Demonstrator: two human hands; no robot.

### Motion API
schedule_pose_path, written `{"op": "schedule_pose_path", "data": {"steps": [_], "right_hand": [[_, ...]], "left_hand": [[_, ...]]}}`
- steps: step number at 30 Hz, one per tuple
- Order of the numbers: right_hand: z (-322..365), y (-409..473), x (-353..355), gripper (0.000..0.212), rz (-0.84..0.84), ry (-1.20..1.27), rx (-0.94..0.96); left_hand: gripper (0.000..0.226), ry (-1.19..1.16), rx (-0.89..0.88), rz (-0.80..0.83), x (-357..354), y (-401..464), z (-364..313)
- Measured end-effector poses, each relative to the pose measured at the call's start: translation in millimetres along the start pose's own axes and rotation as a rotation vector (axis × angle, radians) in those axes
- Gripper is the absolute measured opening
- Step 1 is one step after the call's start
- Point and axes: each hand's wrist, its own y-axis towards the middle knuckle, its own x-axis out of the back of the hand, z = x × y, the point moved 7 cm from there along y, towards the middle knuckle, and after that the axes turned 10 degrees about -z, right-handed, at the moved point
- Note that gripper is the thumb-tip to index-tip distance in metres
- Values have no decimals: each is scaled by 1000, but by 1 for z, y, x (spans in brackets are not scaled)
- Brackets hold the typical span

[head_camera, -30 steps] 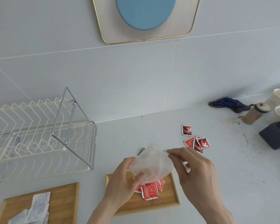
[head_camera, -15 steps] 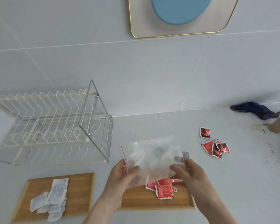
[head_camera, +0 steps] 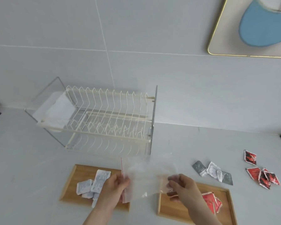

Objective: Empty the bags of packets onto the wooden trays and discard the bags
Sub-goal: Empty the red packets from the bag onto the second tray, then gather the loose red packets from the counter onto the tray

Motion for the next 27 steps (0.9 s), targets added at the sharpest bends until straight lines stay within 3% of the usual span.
{"op": "schedule_pose_path", "data": {"steps": [6,10,17,27], "right_hand": [[10,-22,-108,12,92,-161,-11],[26,-40,-181,15,45,-287,75],[33,-64,-301,21,9,-437,225],[44,-88,-413,19,-1,-604,320]], "left_hand": [[30,-17,56,-66,105,21,17],[42,-7,26,-159,181,39,34],[28,4,-7,-392,298,59,66],[45,143,-73,-541,388,88,69]]}}
